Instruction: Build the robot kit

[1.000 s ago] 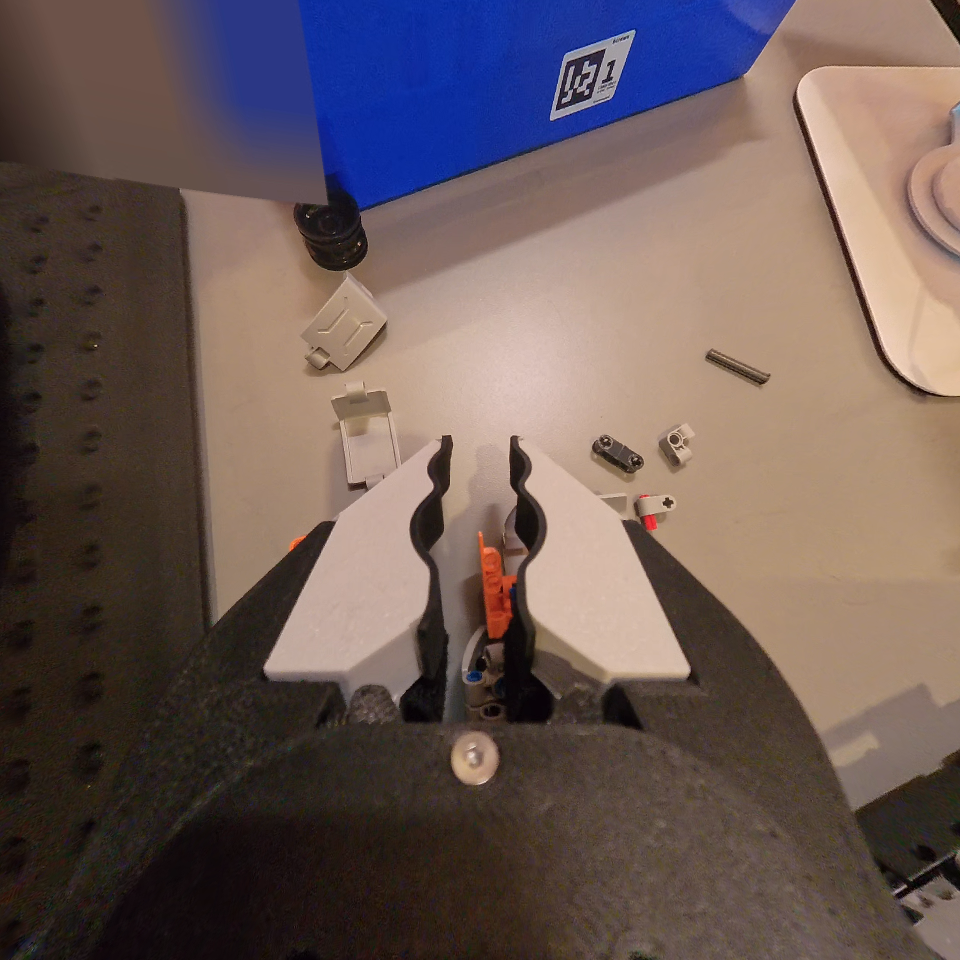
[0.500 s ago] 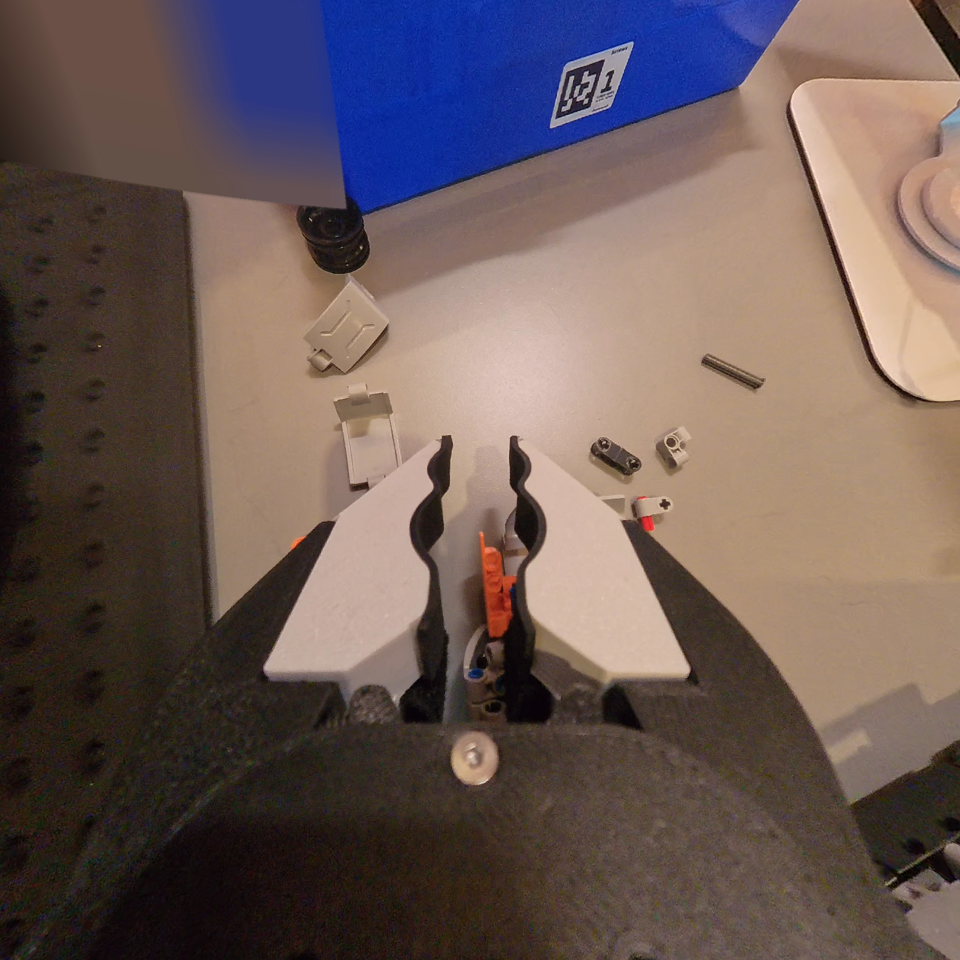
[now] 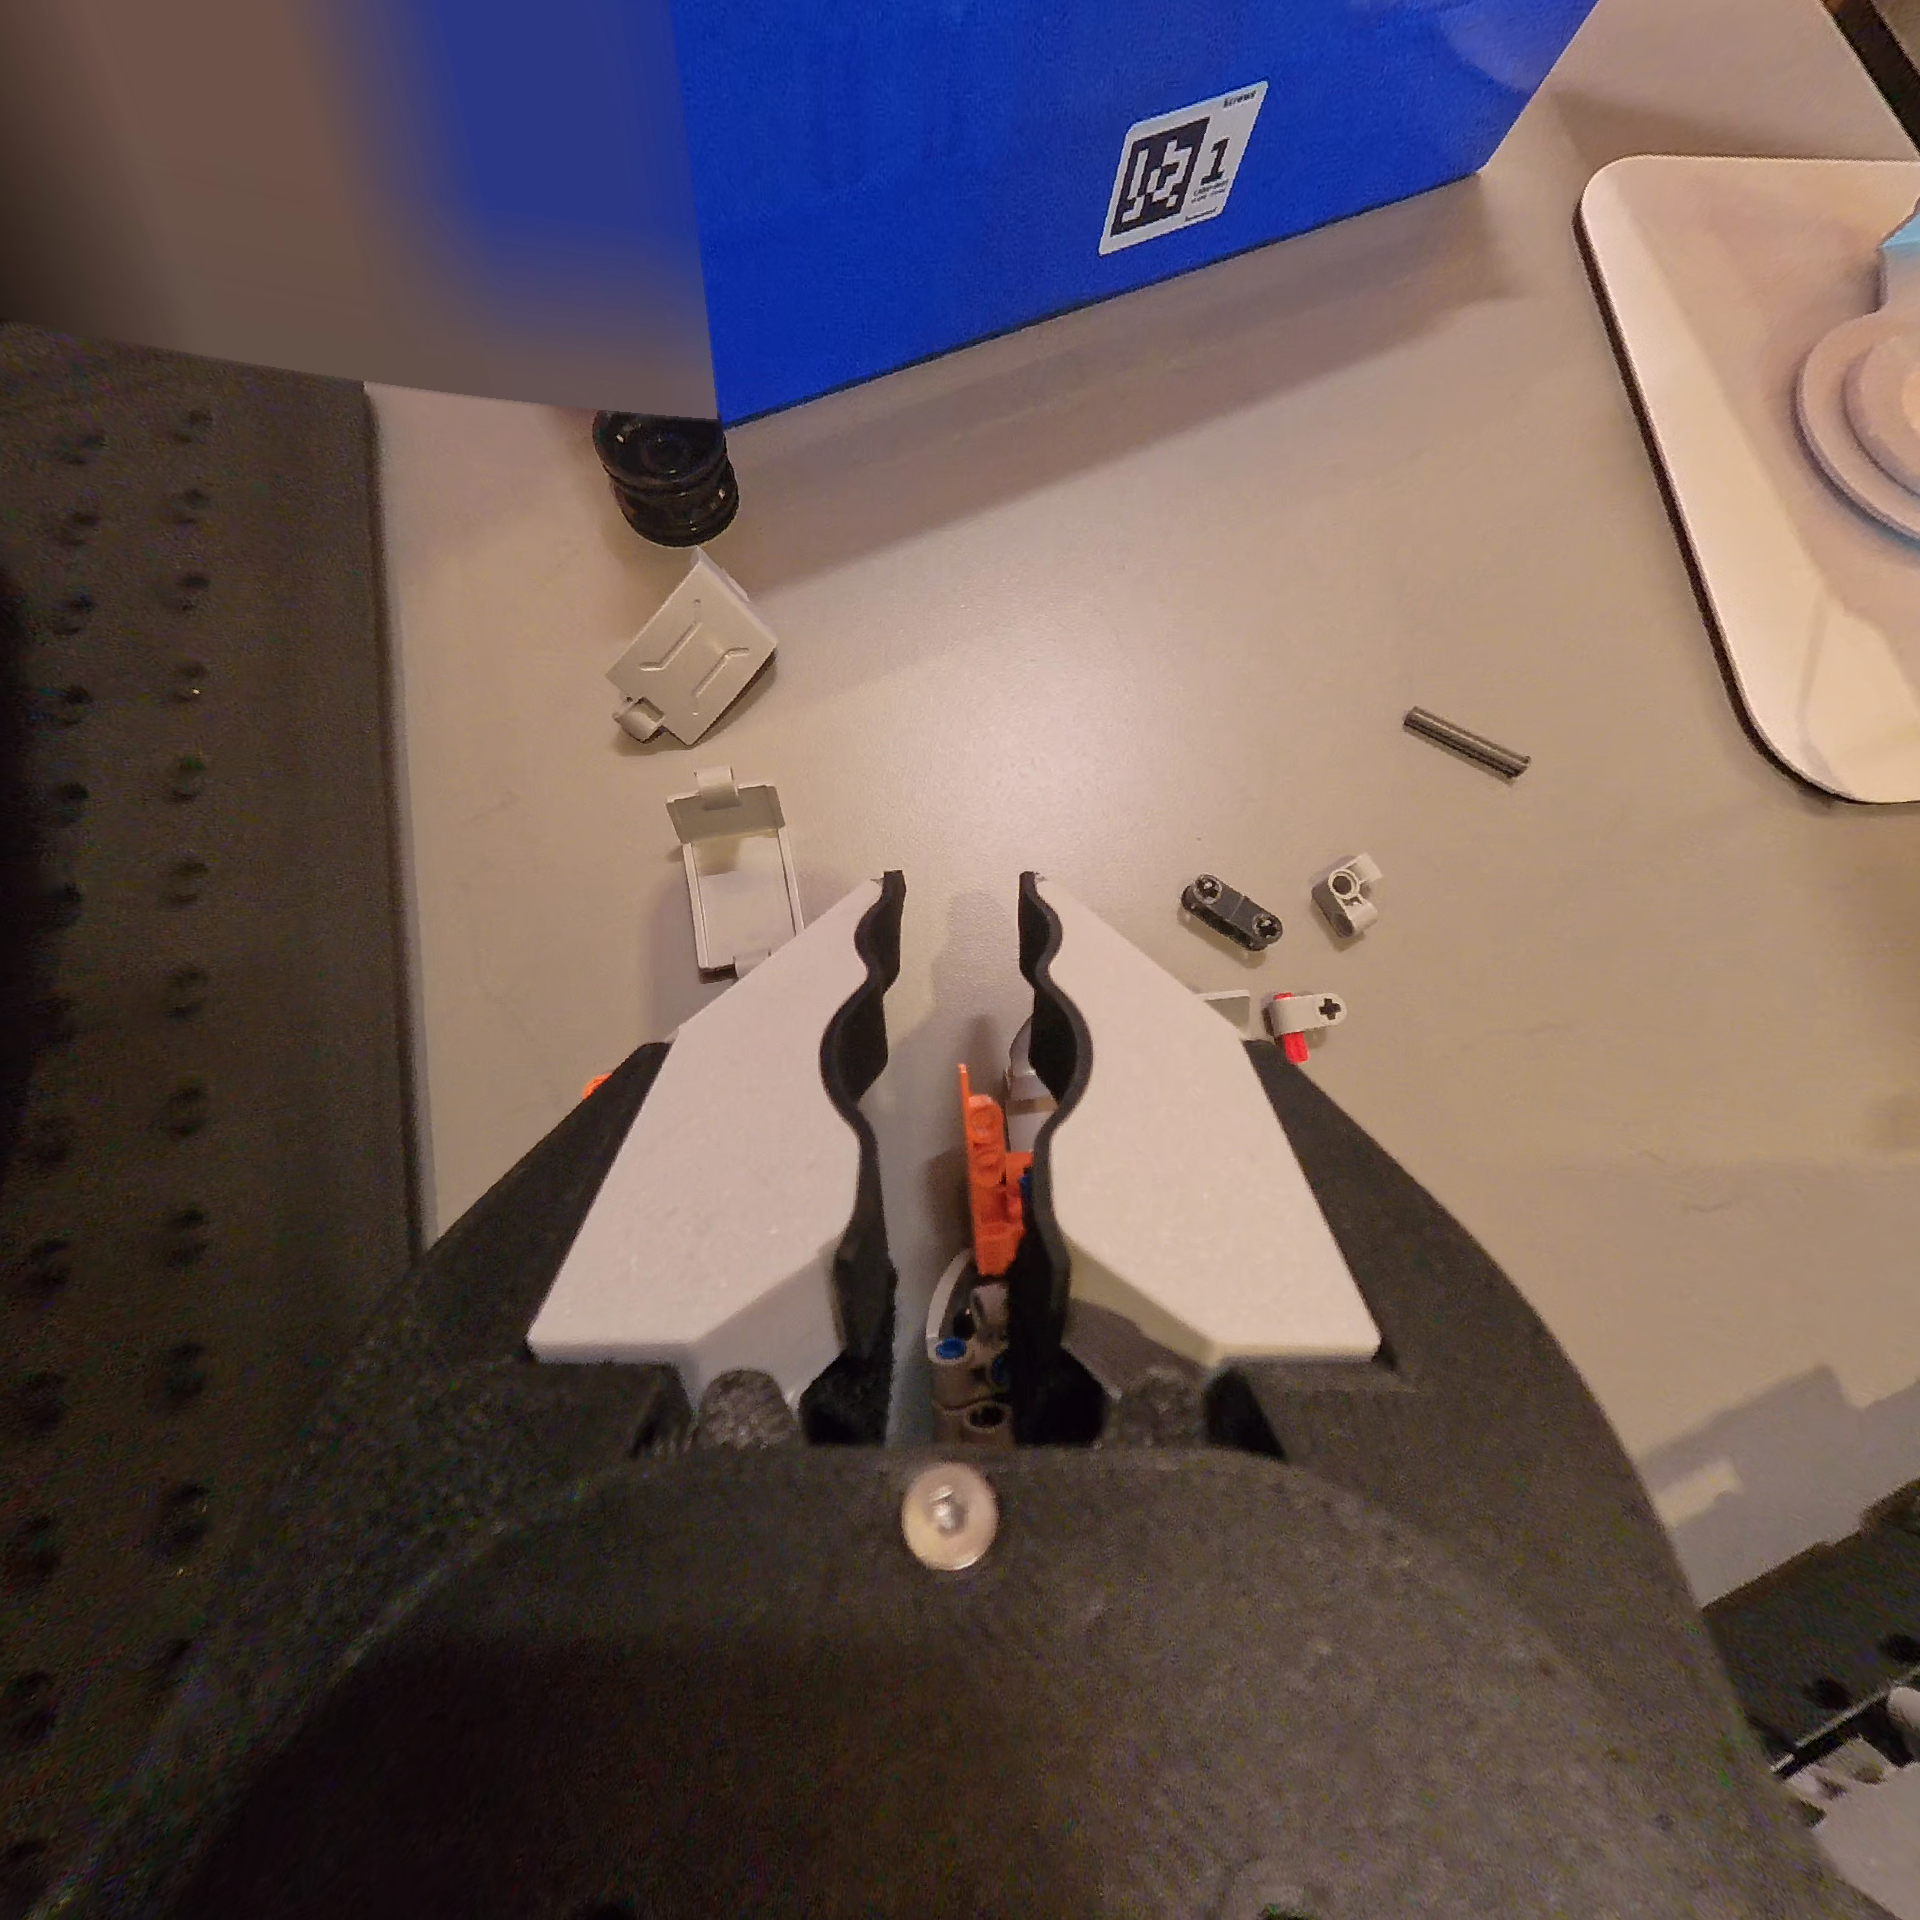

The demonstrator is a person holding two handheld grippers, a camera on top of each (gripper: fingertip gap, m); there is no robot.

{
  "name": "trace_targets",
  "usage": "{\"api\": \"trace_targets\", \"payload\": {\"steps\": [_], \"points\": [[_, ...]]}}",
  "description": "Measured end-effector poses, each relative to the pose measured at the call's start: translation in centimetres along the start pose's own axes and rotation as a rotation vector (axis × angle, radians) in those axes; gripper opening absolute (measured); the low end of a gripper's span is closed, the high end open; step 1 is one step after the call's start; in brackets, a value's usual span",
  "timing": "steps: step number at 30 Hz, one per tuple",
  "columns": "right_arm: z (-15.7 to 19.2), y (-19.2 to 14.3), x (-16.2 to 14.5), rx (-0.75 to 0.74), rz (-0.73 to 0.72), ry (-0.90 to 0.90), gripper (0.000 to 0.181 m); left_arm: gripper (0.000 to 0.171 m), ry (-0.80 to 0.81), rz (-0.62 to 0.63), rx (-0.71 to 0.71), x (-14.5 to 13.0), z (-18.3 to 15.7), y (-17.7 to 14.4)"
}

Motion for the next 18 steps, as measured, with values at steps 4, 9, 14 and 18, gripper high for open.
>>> {"api": "trace_targets", "payload": {"steps": [4, 9, 14, 18], "points": [[0.0, 0.0, 0.0, -0.004, 0.003, -0.003, 0.020, 0.026, 0.001, -0.035, 0.015, 0.4, 0.0, 0.0], [0.0, -0.2, 0.2, -0.018, 0.005, -0.017, 0.020, 0.029, 0.028, -0.042, 0.014, 1.2, -0.8, 0.1], [0.0, -0.5, 0.4, -0.040, 0.016, -0.041, 0.020, 0.036, 0.050, -0.031, 0.010, 1.6, -1.8, -0.2], [0.0, -0.7, 0.7, -0.052, 0.015, -0.057, 0.020, 0.038, 0.063, -0.024, 0.003, 1.7, -2.5, -0.4]]}}
Point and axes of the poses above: each gripper's, where its closed fingertips meet, y out along the fingers, x out of its top, z = x × y across the jaws, the point moved 4 cm from there along -y, back along the fingers, and after that the axes turned 15 degrees about -y, right-handed, at the moved point
